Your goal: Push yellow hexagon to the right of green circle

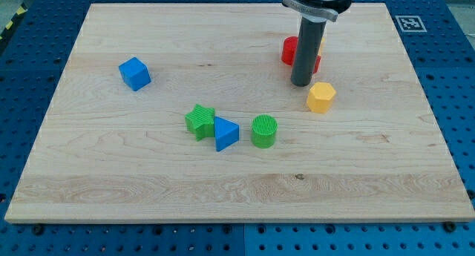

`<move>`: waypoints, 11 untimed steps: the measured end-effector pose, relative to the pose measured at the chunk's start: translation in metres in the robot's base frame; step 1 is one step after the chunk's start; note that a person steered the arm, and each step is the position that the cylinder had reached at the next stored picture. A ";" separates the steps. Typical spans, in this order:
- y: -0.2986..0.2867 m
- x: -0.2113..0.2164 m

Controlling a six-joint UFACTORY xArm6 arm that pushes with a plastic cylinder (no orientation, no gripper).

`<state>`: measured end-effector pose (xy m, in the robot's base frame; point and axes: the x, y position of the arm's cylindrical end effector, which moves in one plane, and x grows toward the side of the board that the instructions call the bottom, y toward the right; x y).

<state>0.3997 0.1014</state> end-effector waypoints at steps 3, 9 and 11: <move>0.068 0.016; 0.029 0.024; -0.023 0.029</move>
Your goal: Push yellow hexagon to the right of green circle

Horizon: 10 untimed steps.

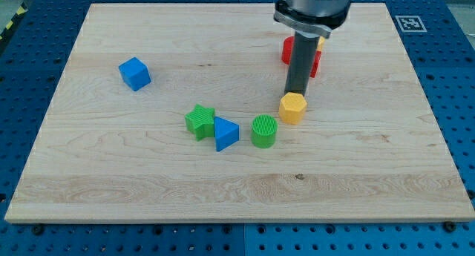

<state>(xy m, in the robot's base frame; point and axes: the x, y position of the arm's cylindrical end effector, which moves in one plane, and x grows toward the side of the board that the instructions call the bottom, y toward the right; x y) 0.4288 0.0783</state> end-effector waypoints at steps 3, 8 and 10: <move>-0.006 -0.011; 0.005 0.004; 0.005 0.025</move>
